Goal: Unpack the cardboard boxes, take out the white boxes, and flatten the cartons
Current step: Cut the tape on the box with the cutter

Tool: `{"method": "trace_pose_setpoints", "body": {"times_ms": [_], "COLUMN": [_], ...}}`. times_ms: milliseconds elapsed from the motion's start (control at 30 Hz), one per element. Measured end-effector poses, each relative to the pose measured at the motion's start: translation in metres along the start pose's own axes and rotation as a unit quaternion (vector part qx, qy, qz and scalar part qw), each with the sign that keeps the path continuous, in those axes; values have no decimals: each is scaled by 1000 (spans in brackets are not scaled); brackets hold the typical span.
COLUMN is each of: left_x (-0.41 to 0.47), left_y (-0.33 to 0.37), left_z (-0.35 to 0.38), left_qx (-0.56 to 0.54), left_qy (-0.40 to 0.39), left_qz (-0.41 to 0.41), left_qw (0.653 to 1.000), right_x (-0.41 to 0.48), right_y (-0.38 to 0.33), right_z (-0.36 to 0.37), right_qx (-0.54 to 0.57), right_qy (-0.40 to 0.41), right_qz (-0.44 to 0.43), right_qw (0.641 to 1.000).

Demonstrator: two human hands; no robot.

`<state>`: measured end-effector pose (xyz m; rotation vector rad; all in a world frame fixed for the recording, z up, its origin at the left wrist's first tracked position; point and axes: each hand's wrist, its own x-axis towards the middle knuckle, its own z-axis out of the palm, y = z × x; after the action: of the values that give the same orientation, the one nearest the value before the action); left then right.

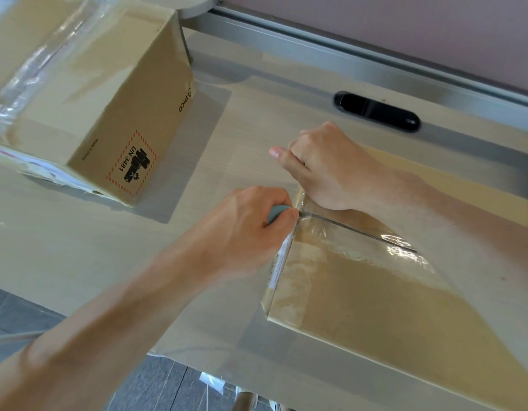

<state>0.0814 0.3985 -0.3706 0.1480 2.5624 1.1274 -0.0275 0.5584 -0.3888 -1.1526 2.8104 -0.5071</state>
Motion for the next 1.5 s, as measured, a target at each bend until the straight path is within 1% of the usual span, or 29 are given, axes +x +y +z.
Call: {"method": "trace_pose_setpoints", "body": {"times_ms": [100,300,433,667,767,900,1000,1100,1133,1200,1300,1367,1433,1500], "left_x": [0,-13,-14,-22,-24,-22,-20,-18,-16,-10,-10,-12,-13,-10], "left_y": [1,7,4,-1,-7,-17,-24,-26,-25,-24,-24,-21,-16,-10], "left_z": [-3,8,9,21,26,32,36,38,38,34,28,24,22,21], "left_qx": [-2,22,11,24,-35,-126,-235,-345,-359,-321,-268,-214,-142,-95], "left_qy": [-7,45,50,104,114,93,62,38,30,32,65,82,78,68], "left_qz": [-15,-25,-49,6,17,-10,-25,-26,-20,-6,-4,-1,6,3], "left_qw": [1000,998,997,994,993,988,970,938,933,947,961,973,987,993], "right_x": [0,0,0,-1,-1,-1,-2,-2,-3,-2,-2,-3,-3,-3], "right_y": [0,0,-1,0,-2,-2,-1,-2,-1,-1,-2,-2,-1,-2], "right_z": [0,1,0,0,0,0,0,0,0,0,1,0,-1,-1], "right_qx": [-5,-9,-7,17,28,27,31,35,37,35,34,30,27,26], "right_qy": [1,8,9,15,17,21,23,18,16,15,13,14,14,13], "right_qz": [2,-2,-5,8,11,12,14,12,12,10,7,9,7,9], "right_qw": [1000,1000,1000,1000,999,999,999,999,999,999,999,999,1000,1000]}}
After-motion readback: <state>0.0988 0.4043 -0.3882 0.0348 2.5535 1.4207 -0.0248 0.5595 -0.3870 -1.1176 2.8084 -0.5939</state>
